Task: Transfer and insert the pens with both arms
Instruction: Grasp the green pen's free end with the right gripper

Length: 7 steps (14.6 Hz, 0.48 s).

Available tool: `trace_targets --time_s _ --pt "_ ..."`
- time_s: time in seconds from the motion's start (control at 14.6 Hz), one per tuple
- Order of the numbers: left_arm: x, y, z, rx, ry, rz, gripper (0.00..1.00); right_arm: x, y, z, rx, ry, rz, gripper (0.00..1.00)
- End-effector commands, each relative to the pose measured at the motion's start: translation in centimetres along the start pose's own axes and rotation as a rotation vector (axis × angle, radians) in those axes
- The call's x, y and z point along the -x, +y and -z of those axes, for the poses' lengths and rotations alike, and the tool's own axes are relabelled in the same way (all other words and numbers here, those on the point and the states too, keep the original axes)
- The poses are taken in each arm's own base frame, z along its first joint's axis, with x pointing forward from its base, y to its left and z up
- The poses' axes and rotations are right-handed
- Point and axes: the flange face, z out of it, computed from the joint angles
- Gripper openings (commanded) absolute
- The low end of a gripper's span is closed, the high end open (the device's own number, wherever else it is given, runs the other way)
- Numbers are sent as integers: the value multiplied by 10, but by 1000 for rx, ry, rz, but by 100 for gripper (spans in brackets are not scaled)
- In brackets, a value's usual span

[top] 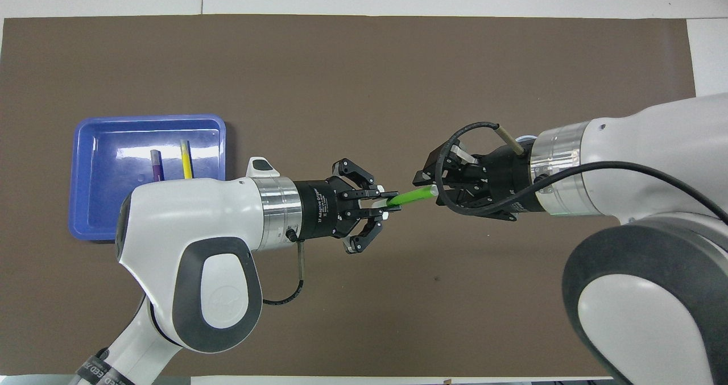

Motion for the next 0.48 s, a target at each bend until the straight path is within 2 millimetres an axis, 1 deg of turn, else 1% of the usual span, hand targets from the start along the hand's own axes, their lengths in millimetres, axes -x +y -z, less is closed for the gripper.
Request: trace_targets --time_s 0.0,0.14,0.27,0.41 --pt "-4 -6 8 18 -19 1 0 10 4 1 -16 -16 24 44" --pt "-3 -7 8 16 -20 -2 0 10 5 1 -14 -19 26 43" --pt "-3 -6 8 17 -20 -1 0 10 5 0 -11 -22 27 39" --pt "-3 -6 9 17 -20 -2 0 10 7 -2 -7 -25 24 39"
